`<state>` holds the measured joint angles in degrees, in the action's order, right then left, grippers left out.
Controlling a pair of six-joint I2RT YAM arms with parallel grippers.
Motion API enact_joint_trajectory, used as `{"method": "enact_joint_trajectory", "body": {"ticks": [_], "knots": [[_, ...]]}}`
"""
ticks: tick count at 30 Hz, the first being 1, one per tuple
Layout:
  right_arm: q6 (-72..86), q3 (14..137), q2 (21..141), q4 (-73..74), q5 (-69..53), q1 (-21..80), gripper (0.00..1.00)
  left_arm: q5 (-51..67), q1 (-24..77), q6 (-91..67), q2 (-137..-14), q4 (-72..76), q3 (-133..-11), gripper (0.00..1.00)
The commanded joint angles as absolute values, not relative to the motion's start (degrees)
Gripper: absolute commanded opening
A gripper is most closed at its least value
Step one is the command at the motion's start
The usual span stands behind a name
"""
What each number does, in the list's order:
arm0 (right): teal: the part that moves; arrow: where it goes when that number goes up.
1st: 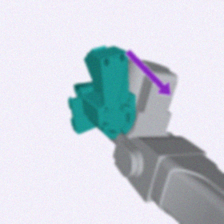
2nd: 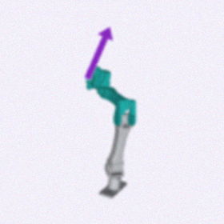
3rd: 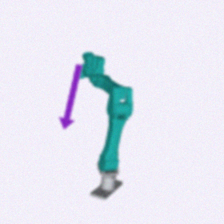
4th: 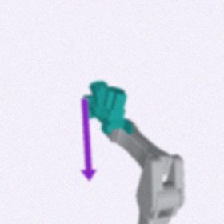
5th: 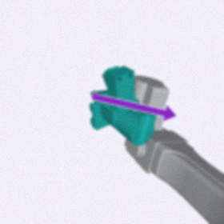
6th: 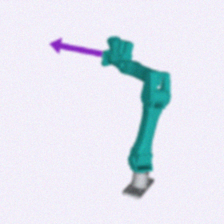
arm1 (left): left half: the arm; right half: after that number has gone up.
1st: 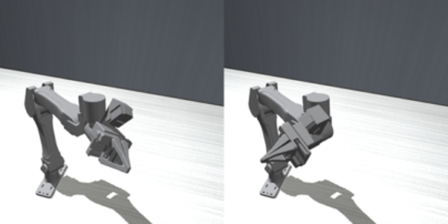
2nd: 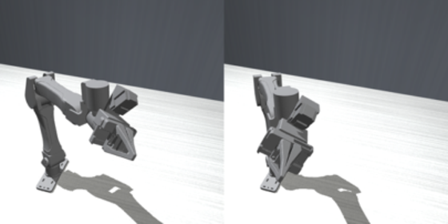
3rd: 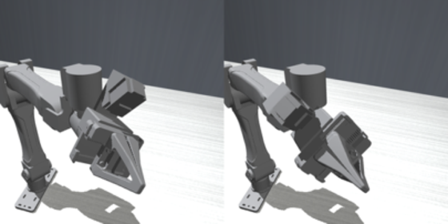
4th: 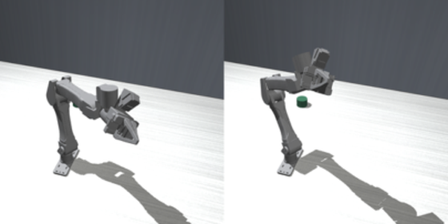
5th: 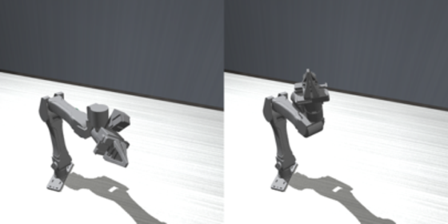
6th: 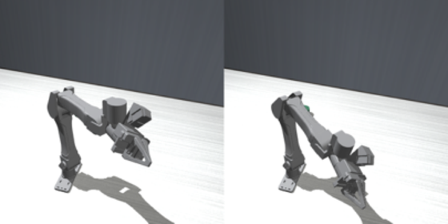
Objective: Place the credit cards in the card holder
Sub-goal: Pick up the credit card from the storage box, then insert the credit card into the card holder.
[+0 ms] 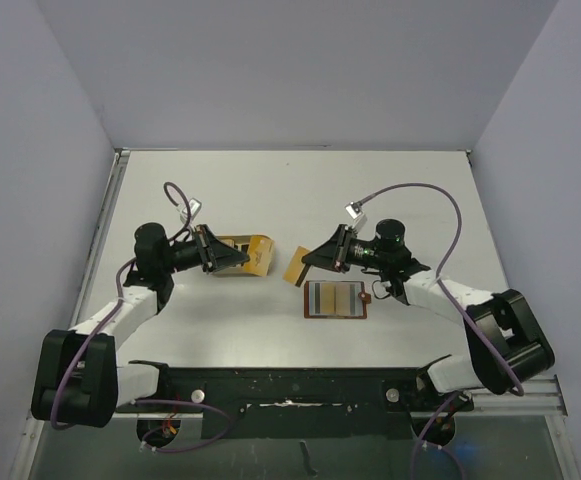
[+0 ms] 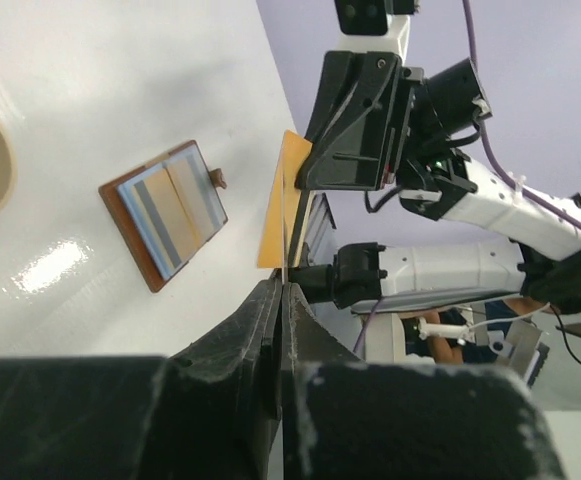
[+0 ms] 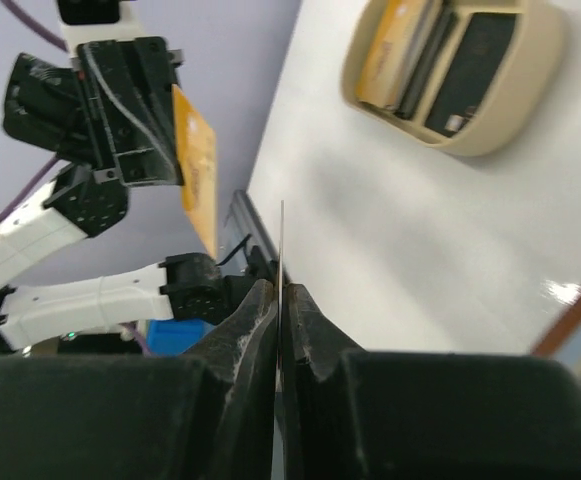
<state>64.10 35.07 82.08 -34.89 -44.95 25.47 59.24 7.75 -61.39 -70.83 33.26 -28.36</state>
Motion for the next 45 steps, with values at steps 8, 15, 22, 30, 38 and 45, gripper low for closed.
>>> {"method": "enact_joint_trajectory", "body": {"ticks": [8,15,22,30,38,45], "knots": [[42.22,34.15,64.62,3.28,-30.31,14.67,0.02,41.86,18.02,-57.23,-67.91,25.50,-30.94,0.00],[35.10,36.42,62.06,18.38,-21.48,9.62,0.02,30.04,28.74,-60.46,-72.19,28.76,-30.98,0.00],[32.09,38.86,60.59,25.30,-9.00,8.76,0.01,24.74,36.85,-61.96,-81.89,30.95,-35.01,0.00],[30.32,37.13,60.12,26.09,-1.13,8.68,0.00,20.04,42.46,-62.88,-92.15,32.89,-40.75,0.00],[31.33,35.60,60.03,24.95,-0.91,8.61,0.01,20.16,45.24,-64.46,-98.66,35.85,-42.65,0.00],[34.42,37.37,56.01,27.10,1.92,8.79,0.00,21.28,46.84,-64.55,-101.78,39.26,-44.30,0.00]]}}
